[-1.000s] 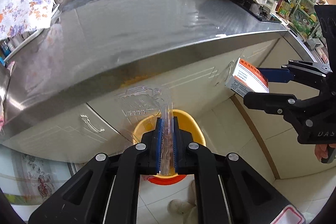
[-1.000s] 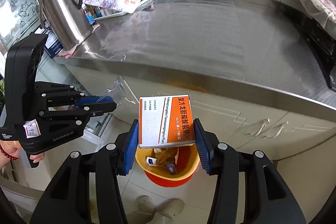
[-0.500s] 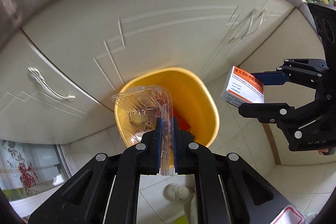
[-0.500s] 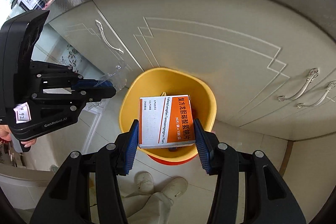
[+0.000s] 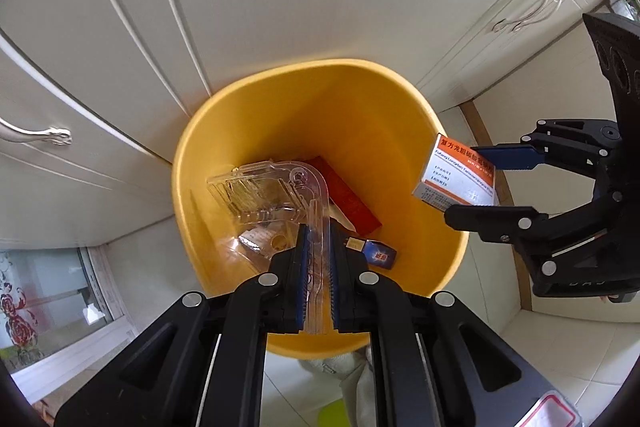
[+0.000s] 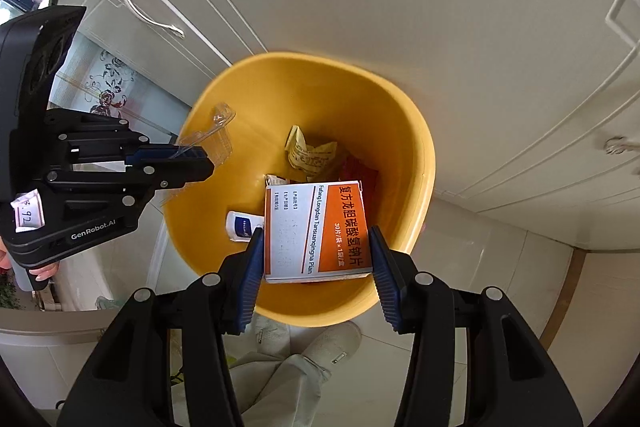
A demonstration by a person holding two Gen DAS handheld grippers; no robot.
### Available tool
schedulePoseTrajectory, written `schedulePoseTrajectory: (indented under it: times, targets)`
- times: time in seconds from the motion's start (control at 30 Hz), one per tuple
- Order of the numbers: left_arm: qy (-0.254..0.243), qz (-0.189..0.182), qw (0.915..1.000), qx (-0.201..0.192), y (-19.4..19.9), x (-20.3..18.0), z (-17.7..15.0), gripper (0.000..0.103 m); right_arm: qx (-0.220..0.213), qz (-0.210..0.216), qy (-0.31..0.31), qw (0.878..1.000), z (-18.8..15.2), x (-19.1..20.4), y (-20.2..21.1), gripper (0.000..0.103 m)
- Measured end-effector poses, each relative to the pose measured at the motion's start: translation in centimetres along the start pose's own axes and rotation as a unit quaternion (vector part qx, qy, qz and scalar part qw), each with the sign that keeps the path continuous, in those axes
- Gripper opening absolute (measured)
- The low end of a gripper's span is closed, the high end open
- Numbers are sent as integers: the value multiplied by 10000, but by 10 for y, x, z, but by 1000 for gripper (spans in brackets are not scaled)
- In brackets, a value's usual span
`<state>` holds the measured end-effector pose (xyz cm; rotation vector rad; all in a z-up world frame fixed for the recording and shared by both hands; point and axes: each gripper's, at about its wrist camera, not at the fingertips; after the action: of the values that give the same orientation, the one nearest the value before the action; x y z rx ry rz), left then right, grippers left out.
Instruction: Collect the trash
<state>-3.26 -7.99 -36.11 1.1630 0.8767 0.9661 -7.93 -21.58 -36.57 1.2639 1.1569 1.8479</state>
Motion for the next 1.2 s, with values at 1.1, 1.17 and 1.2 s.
schedulePoseTrajectory:
  times: [1.1,1.17,1.2]
  targets:
    - [961,351,9942,-326,29,4,12,73,-336,-567,-281,9974,-4,3,14,72]
    - [1106,441,9921,-401,38,2,9,73,-430,-712,-410,9957,-5,8,19,72]
    - [1192,522,9905,-436,43,1,8,73,-495,-822,-482,9942,-5,11,23,72]
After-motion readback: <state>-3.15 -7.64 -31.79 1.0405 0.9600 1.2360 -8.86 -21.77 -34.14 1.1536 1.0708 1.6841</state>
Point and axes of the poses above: each gripper's, at about its wrist camera, not at the fingertips, and y roughly against the way its jaws point, x to its left, z to its top, and after that the axes turned 6 degrees about z, right-handed
